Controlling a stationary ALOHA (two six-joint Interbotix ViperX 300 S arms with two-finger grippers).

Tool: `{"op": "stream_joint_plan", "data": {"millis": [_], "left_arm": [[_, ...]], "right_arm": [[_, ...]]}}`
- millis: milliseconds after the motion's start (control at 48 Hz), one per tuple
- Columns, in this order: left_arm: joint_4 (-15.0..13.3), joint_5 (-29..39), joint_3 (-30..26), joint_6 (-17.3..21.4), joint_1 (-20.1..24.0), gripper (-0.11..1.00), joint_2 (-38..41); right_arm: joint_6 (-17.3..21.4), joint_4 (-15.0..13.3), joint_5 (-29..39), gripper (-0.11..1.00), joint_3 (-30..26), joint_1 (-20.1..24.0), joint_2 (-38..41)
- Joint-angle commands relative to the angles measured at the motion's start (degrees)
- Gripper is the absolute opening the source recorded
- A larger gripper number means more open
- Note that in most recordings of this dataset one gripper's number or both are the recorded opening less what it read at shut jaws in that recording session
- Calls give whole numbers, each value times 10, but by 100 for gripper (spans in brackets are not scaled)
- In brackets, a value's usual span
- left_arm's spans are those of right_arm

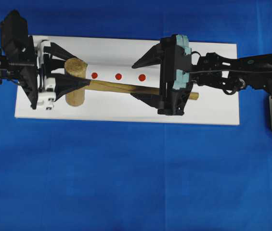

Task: Hit the mark with a hammer.

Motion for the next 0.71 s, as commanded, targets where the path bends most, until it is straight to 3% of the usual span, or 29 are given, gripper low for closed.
{"op": "stream_joint_plan", "data": {"millis": [0,83,417,521,688], "left_arm": [[-2,11,-18,-71,10,47,-9],[-1,32,-18,-166,22,47,-10],[2,59,-18,-432,24,47,-9],[5,76,-18,-481,17,47,-9],[5,77,-21,-490,-1,47,-9]], "right_arm": [[-1,-10,-6,90,-15,2,-10],[-1,-19,-6,90,-16,3,-10],[-1,-47,-6,90,-19,3,-5],[-1,-61,-7,90,-22,3,1],[-1,-78,-7,90,-29,3,18]]}}
